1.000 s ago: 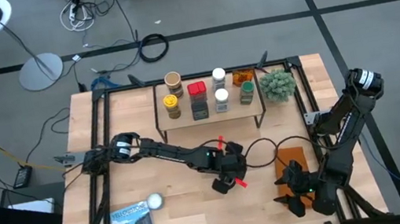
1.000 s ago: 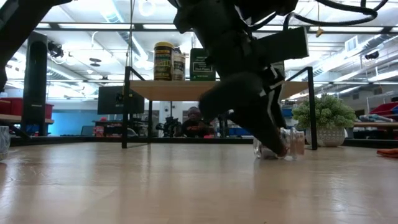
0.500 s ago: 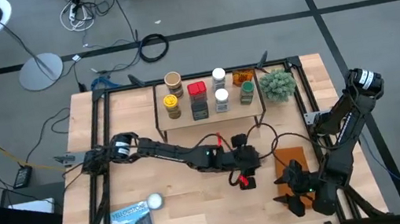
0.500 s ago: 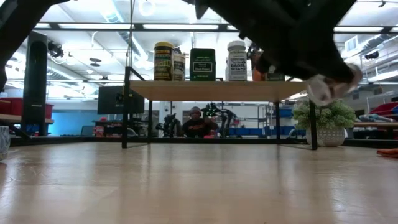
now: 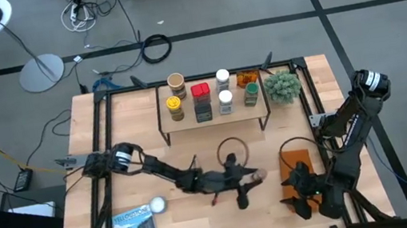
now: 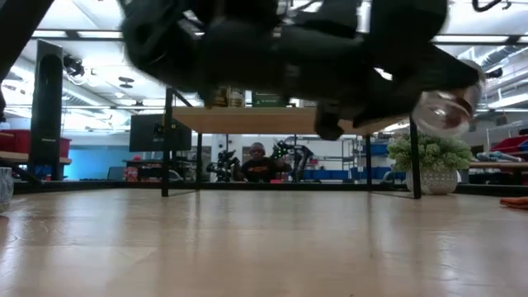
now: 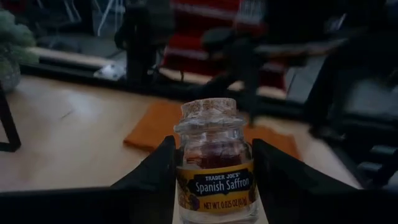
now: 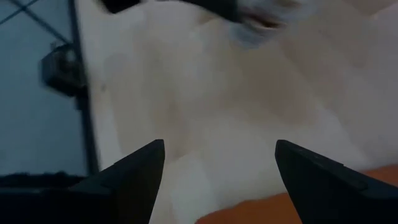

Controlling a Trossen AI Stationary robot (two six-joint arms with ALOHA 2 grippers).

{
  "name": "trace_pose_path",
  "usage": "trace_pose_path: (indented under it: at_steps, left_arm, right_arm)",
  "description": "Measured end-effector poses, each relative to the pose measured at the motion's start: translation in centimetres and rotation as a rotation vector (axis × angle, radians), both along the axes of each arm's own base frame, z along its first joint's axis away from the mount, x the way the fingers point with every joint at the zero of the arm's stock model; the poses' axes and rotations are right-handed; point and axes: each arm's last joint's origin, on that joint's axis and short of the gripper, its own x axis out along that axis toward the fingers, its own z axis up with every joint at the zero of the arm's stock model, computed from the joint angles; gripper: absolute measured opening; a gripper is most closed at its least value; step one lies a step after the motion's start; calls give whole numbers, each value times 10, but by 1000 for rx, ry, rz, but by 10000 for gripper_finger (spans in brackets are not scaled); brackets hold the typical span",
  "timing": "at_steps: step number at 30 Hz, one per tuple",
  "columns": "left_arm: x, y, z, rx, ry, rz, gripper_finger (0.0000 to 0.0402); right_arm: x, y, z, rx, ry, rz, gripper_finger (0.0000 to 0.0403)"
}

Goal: Shelf spices
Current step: Put the brown seasoning bottle on the shelf

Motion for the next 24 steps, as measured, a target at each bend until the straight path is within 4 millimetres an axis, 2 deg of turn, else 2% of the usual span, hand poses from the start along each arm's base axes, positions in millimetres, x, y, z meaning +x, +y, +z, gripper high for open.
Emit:
trace_pose_path:
  at_steps: [5,8,11,15,21,22,24]
  left_arm:
    - [-19,-3,-11,8,-66,34,169]
    - [-23,-3,-14,50,-67,56,178]
    - [-24,-2,-16,56,-55,55,178]
    - [-24,-2,-16,92,-52,55,176]
    - [-24,0,-21,127,-6,56,177]
    - [-24,0,-23,135,14,55,177]
    - [-24,1,-27,138,46,56,177]
  right_arm:
    - [15,-12,-1,-32,11,-56,305]
    - [28,-24,-2,-73,57,-50,303]
    - [41,-35,-8,-117,125,-39,283]
    - [55,-46,-18,-160,208,-14,210]
    - [59,-55,-19,-175,234,-38,39]
    - [59,-55,-17,-172,227,-40,20]
    - [61,-54,-12,-175,199,-51,12]
